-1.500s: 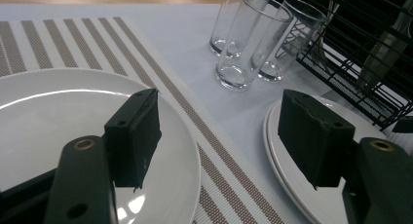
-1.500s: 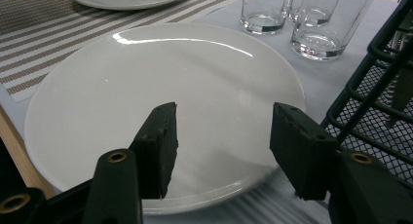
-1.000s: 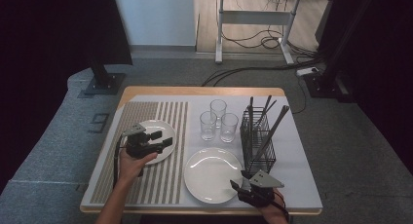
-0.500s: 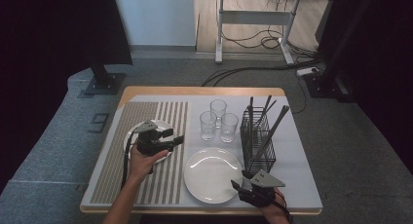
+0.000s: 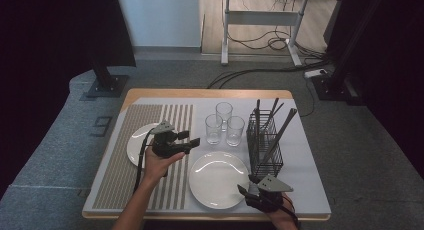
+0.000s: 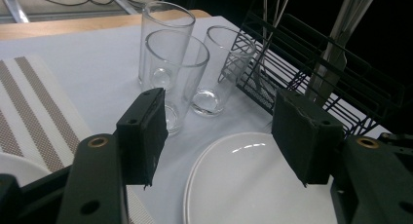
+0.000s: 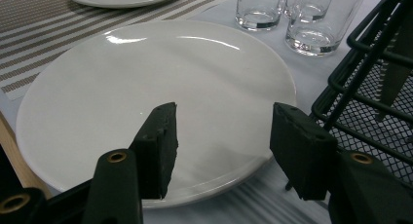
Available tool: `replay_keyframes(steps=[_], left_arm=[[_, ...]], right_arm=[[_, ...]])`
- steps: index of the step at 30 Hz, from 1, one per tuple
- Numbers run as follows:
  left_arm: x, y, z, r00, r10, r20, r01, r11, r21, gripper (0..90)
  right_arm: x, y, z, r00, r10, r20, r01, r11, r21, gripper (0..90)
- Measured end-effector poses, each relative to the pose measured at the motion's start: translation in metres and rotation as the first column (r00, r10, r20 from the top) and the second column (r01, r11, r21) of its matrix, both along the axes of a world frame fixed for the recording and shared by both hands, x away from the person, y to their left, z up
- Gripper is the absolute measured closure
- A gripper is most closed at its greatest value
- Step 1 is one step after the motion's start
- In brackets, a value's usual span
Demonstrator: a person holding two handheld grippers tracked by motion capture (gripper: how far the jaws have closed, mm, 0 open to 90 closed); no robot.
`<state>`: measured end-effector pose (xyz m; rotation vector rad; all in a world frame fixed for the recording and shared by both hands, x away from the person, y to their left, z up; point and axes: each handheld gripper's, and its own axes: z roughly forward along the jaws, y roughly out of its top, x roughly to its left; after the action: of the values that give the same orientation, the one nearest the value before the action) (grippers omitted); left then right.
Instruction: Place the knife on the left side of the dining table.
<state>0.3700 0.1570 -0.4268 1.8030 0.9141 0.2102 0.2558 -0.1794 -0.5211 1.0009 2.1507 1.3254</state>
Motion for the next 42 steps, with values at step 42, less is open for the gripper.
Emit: replay_keyframes(steps=[42], left_arm=[[0.005, -0.04, 0.011, 0.9973, -0.073, 0.013, 0.073, 0.9974, -0.003, 39.7]], right_arm=[[0.001, 0.0, -0.002, 1.0, -0.002, -0.006, 0.002, 0.9999, -0.011, 43.6]])
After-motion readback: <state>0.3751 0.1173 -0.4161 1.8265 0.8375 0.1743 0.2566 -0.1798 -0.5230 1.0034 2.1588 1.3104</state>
